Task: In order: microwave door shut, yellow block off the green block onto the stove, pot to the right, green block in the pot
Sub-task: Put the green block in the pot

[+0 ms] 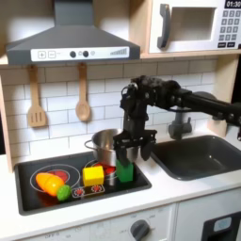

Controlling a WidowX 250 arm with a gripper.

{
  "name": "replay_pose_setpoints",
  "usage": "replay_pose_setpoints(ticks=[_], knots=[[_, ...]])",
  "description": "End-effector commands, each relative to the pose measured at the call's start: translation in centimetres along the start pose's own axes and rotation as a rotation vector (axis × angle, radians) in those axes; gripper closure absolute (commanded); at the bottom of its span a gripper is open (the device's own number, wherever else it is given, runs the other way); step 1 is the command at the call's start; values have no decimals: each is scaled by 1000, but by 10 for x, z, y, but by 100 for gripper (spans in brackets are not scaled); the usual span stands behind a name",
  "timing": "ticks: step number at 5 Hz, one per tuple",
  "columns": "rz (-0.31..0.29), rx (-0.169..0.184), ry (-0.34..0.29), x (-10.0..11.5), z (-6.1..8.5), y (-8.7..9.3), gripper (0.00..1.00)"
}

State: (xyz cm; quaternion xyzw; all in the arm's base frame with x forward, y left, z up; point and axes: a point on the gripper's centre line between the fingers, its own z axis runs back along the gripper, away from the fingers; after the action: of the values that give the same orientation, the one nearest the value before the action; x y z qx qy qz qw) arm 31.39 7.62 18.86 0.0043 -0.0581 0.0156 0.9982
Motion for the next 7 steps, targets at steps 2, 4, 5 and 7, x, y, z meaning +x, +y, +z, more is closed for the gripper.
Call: replay_pose_setpoints(ticks=[2, 4, 5, 7], knots=[[21, -1, 29, 5, -11, 7, 0], [37, 5, 44, 7, -16, 15, 0], [38, -2, 52, 6, -18, 14, 0], [43, 1, 54, 4, -17, 15, 0]])
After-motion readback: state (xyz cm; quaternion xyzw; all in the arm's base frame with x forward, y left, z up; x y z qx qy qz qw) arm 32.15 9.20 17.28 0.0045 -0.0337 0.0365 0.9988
